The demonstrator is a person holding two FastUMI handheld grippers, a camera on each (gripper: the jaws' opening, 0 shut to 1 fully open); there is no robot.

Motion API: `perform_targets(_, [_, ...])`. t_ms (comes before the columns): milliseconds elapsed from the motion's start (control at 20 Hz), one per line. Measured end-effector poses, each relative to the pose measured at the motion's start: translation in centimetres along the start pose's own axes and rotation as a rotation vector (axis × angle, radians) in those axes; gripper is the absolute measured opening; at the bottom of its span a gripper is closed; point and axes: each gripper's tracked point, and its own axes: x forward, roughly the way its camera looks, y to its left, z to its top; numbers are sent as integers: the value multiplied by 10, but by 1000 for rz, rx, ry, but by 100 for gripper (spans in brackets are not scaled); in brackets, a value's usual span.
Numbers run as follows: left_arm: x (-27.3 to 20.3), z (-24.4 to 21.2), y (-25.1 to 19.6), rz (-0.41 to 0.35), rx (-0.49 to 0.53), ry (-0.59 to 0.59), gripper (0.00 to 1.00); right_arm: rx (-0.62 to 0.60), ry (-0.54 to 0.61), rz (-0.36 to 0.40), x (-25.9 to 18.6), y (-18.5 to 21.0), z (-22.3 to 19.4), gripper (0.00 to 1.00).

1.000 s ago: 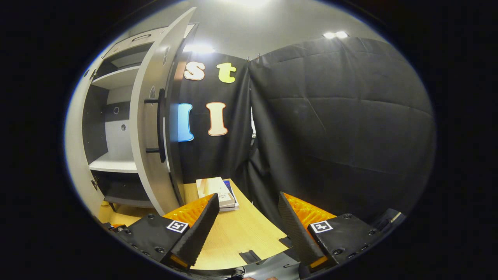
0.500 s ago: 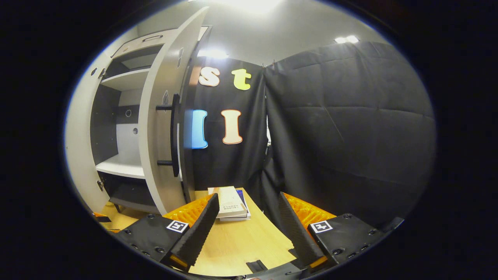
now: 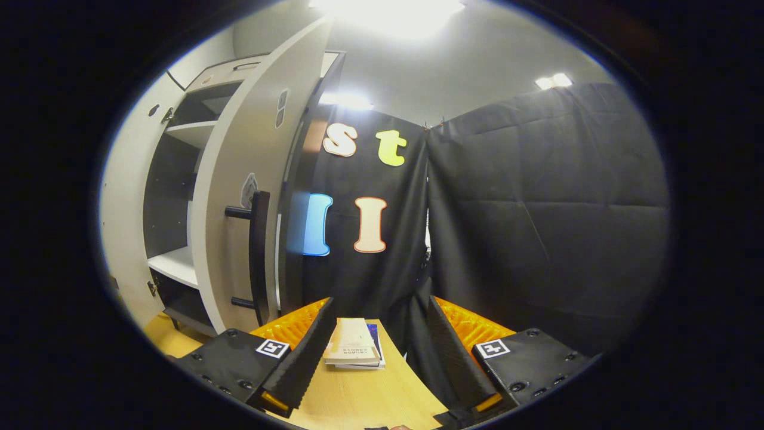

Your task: Grasp the bottle in the cabinet with the left hand and place it on the coaster, then close the right door with the right hand and the left door with the left hand.

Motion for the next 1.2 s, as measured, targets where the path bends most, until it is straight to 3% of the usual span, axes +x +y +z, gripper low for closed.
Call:
perform_targets(150, [-3,29,-1,-28,-8,-41,95,-34,-16,58,14,14,14,97])
perform_targets(350, [-8,49,10,6,-40,-92,94,0,-54,121,24,33,35,98])
perform_targets(600, [-16,41,27,63,-57,-91,95,53,-53,125,26,41,37,92])
perform_targets(800, [-26,33,31,72,-56,-81,94,106,-36,134,21,54,38,95])
perform_targets(1050, [-32,25,43,93,-71,-63,94,75,-56,213,8,104,49,92])
perform_targets(1200, [-40,26,52,124,-66,-75,94,107,-66,285,4,148,57,95])
